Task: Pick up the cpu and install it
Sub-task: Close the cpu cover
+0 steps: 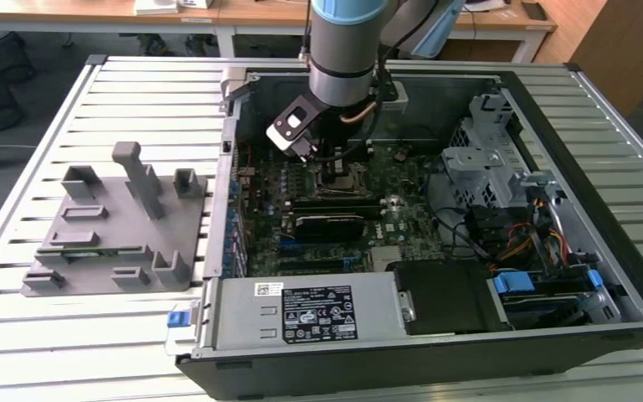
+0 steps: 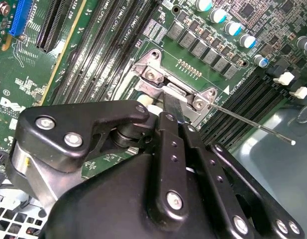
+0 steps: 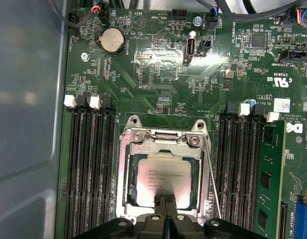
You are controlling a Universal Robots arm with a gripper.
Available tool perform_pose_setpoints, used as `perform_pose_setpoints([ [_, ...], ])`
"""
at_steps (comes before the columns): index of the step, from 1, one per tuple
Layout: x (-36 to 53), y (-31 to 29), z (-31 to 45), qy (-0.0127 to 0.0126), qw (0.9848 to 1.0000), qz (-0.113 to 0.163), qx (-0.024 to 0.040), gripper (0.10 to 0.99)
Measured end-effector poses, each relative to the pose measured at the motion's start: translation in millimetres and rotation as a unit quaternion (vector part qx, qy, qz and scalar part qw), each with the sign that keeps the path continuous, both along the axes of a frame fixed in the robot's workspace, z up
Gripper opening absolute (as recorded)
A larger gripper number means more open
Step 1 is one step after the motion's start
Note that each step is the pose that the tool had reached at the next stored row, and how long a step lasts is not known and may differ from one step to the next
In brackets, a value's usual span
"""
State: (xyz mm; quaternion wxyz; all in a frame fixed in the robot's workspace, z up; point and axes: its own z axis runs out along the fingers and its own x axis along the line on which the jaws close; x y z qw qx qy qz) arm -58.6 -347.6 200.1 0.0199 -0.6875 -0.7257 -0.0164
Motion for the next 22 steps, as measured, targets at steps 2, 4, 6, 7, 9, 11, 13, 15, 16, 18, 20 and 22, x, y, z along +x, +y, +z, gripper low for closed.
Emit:
perform_pose_setpoints([
  [2,1.2,0.0,-0.2,-0.0001,1.0000,0.000,0.0001,0.106],
  [4,2.0,0.0,-0.2,-0.0001,1.0000,0.000,0.0001,0.106],
  [6,3.2,0.0,-0.2,0.0000,1.0000,0.000,0.0001,0.106],
  [7,3.6,0.0,-0.2,0.0000,1.0000,0.000,0.0001,0.106],
  [9,3.8,0.0,0.4,0.0001,1.0000,0.000,-0.0001,0.106],
  [11,3.8,0.0,3.9,-0.0001,1.0000,0.000,0.0001,0.106],
  [13,3.8,0.0,9.2,0.0000,1.0000,0.000,0.0000,0.106],
  [15,3.8,0.0,15.6,-0.0001,1.0000,0.000,0.0001,0.106],
  [16,3.8,0.0,18.0,0.0000,1.0000,0.000,0.0000,0.106],
  [18,4.1,0.0,18.5,0.0000,1.0000,0.000,0.0001,0.106],
  [20,5.5,-0.1,18.4,-0.0001,1.0000,0.000,0.0001,0.106],
  [22,7.5,-0.1,18.4,0.0000,1.0000,0.000,0.0000,0.106],
])
